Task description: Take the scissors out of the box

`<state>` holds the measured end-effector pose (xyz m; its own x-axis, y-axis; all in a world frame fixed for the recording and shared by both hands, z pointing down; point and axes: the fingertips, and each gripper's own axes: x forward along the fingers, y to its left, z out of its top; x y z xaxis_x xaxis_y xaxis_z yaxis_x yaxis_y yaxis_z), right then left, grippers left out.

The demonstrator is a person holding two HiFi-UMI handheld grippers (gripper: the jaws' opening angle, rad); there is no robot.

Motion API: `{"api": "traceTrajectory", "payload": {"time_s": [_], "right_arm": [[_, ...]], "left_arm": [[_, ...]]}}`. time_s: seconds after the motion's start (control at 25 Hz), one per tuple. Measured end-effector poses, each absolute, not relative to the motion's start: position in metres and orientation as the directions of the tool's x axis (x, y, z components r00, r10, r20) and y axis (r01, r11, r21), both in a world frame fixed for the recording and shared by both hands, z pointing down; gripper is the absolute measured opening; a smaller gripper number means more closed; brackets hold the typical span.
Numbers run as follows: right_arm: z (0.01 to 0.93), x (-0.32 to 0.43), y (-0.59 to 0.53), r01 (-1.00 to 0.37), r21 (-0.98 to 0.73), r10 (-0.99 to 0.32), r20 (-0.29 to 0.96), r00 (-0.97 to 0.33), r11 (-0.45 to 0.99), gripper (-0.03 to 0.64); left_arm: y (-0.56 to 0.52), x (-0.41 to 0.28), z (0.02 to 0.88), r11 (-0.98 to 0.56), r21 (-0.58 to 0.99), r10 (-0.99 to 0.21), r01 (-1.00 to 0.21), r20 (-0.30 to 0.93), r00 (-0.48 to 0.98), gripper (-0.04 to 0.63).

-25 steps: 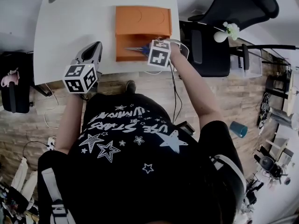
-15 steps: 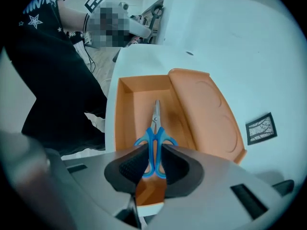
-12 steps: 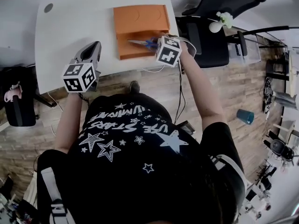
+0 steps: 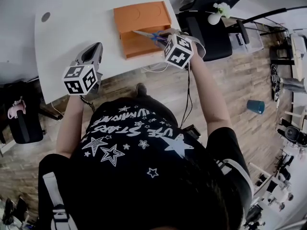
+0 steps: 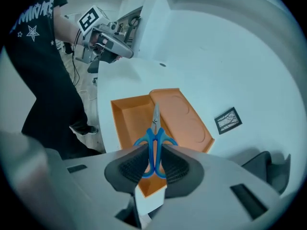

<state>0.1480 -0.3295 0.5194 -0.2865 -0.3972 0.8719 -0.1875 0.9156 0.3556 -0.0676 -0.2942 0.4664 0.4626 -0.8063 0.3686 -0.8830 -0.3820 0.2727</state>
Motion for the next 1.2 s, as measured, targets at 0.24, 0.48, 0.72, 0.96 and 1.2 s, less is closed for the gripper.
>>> {"api": "traceTrajectory", "payload": {"time_s": [0.24,0.48,0.72,0.96,1.2], "right_arm": [[0.499,0.138,-0.323,-0.341,0.416,-0.517,0.802,-0.3,0.843,0.104],[0.477,0.128,-0.308,-0.531,0.401,-0.616,0.719,-0.321,0.746,0.104],[0.465,0.114,-0.273,-0.632,0.381,-0.671,0.673,-0.311,0.675,0.104],[0.464,0.092,-0.237,-0.702,0.344,-0.697,0.651,-0.301,0.624,0.104],[0.474,0.069,-0.191,-0.763,0.271,-0.693,0.656,-0.3,0.587,0.104]], "left_arm": [[-0.285,-0.082,0.459,-0.407,0.288,-0.802,-0.867,0.341,0.49,0.018],[-0.268,-0.095,0.45,-0.433,0.297,-0.798,-0.851,0.313,0.515,0.018],[-0.24,-0.107,0.444,-0.472,0.294,-0.781,-0.831,0.298,0.549,0.018],[-0.213,-0.128,0.442,-0.502,0.29,-0.764,-0.815,0.292,0.575,0.018],[-0.186,-0.139,0.443,-0.55,0.29,-0.729,-0.783,0.291,0.62,0.018]]}}
